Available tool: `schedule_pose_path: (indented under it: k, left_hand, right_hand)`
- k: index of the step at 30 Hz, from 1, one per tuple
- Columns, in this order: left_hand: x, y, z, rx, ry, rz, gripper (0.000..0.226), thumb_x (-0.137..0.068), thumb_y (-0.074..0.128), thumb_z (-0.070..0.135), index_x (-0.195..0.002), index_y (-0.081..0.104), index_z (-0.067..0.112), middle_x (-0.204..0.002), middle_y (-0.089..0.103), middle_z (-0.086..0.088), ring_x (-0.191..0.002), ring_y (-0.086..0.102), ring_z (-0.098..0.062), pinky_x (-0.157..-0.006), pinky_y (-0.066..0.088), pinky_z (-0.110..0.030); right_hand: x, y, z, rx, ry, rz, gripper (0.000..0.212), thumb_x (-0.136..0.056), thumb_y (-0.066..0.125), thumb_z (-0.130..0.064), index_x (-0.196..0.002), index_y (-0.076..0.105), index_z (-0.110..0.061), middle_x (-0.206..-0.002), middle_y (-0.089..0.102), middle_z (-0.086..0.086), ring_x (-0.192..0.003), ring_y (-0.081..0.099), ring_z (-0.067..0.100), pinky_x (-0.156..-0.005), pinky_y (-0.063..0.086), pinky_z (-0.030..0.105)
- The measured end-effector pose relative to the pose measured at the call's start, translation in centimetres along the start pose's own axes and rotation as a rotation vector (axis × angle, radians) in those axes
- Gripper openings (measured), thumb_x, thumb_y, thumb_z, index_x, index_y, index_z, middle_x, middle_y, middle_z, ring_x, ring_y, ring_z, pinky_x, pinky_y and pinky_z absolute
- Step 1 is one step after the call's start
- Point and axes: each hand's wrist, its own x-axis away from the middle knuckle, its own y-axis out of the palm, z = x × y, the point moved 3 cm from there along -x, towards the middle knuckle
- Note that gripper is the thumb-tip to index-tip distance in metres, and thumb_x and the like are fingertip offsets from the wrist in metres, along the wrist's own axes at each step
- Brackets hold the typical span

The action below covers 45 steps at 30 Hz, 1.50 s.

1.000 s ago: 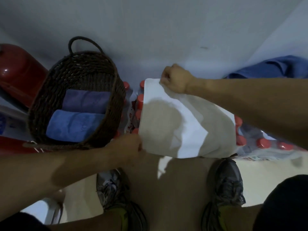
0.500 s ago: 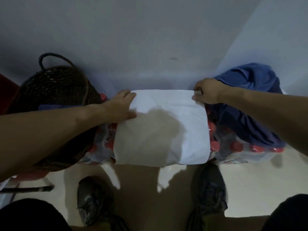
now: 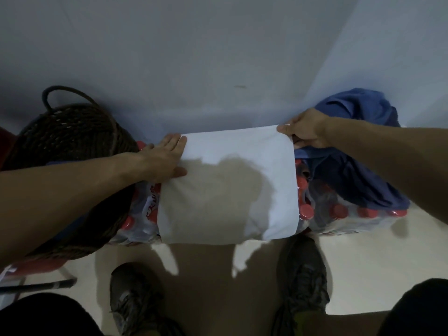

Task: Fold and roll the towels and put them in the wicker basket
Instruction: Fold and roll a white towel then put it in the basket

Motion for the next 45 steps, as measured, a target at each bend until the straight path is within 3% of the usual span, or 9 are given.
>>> schedule_pose_path:
  k: [4, 7, 15, 20, 24, 28, 33, 38, 45]
  left_hand:
    - [0.1, 0.2, -0.1, 0.015, -0.003, -0.009, 0.090, -0.096, 0.044, 0.051, -0.151, -0.016, 0.012, -0.161, -0.019, -0.006, -0.148, -0.015, -0.021, -0.118, 0.011, -0.055]
    - [0.2, 0.0, 0.1, 0.028, -0.006, -0.004, 0.090, -0.097, 0.045, 0.050, -0.152, -0.015, 0.012, -0.161, -0.018, -0.006, -0.149, -0.014, -0.021, -0.118, 0.011, -0.055]
    - [-1.2, -5.4, 5.8, 0.060, 0.162, 0.313, 0.056, -0.091, 0.058, 0.039, -0.135, 0.040, 0.011, -0.137, 0.043, -0.015, -0.124, 0.044, -0.034, -0.103, 0.035, -0.041]
    - [-3.6, -5.2, 13.7, 0.258, 0.485, 0.272, 0.072, -0.093, 0.057, 0.038, -0.153, 0.019, 0.027, -0.157, 0.025, -0.002, -0.142, 0.024, -0.022, -0.114, 0.021, -0.032]
    - [-5.4, -4.0, 14.2, 0.056, 0.462, 0.296, 0.072, -0.092, 0.051, 0.050, -0.153, 0.015, 0.033, -0.160, 0.016, -0.001, -0.143, 0.018, -0.026, -0.112, 0.022, -0.043]
    - [-6.2, -3.4, 13.8, 0.051, 0.453, 0.244, 0.080, -0.089, 0.052, 0.058, -0.153, 0.008, 0.037, -0.162, 0.009, 0.003, -0.145, 0.012, -0.023, -0.113, 0.018, -0.045]
    - [-6.8, -3.2, 13.6, 0.006, 0.435, 0.231, 0.086, -0.088, 0.053, 0.061, -0.153, 0.004, 0.034, -0.163, 0.003, 0.002, -0.146, 0.011, -0.025, -0.114, 0.019, -0.044]
    - [-7.0, -4.5, 14.5, -0.120, 0.416, 0.223, 0.096, -0.083, 0.060, 0.060, -0.154, 0.004, 0.028, -0.159, 0.010, -0.009, -0.139, 0.021, -0.034, -0.110, 0.027, -0.044]
    - [-7.1, -6.3, 15.7, -0.186, 0.362, 0.146, 0.114, -0.075, 0.071, 0.060, -0.154, 0.000, 0.019, -0.152, 0.015, -0.014, -0.135, 0.022, -0.035, -0.109, 0.034, -0.047]
  right_hand:
    - [-0.4, 0.7, 0.5, 0.158, -0.031, 0.169, 0.032, -0.093, 0.067, -0.029, -0.083, 0.064, 0.001, -0.081, 0.066, 0.018, -0.073, 0.064, 0.033, -0.066, 0.059, 0.040]
    - [-0.4, 1.2, 0.4, 0.267, -0.056, 0.251, 0.039, -0.092, 0.066, -0.034, -0.104, 0.067, 0.003, -0.104, 0.068, 0.019, -0.097, 0.064, 0.036, -0.086, 0.055, 0.042]
    - [3.6, 2.0, 0.4, 0.373, -0.018, 0.111, 0.031, -0.083, 0.076, -0.026, -0.094, 0.058, -0.003, -0.088, 0.062, 0.015, -0.083, 0.064, 0.032, -0.071, 0.055, 0.037]
    - [7.0, 3.1, 2.3, 0.321, 0.000, -0.087, 0.031, -0.075, 0.084, -0.031, -0.093, 0.067, -0.012, -0.088, 0.070, 0.005, -0.074, 0.068, 0.019, -0.058, 0.055, 0.024]
    - [8.3, 4.0, 3.0, 0.259, -0.135, -0.129, 0.025, -0.085, 0.072, -0.021, -0.108, 0.068, -0.011, -0.101, 0.073, 0.005, -0.092, 0.069, 0.022, -0.085, 0.058, 0.038]
    - [10.1, 3.9, 4.0, 0.009, -0.090, -0.180, 0.008, -0.085, 0.071, -0.013, -0.093, 0.069, -0.013, -0.074, 0.074, -0.001, -0.064, 0.068, 0.016, -0.055, 0.053, 0.027]
    - [14.0, 4.8, 6.6, -0.121, 0.106, -0.468, 0.022, -0.083, 0.075, -0.008, -0.101, 0.067, 0.001, -0.071, 0.067, 0.006, -0.054, 0.058, 0.012, -0.053, 0.045, 0.021]
    - [16.1, 4.9, 9.8, -0.165, 0.117, -0.415, 0.028, -0.085, 0.065, 0.003, -0.113, 0.065, 0.005, -0.110, 0.072, 0.016, -0.102, 0.067, 0.033, -0.096, 0.051, 0.040]
    - [16.9, 4.4, 13.7, -0.135, 0.414, -0.418, 0.026, -0.093, 0.066, -0.012, -0.115, 0.059, -0.001, -0.108, 0.066, 0.010, -0.087, 0.066, 0.025, -0.083, 0.059, 0.046]
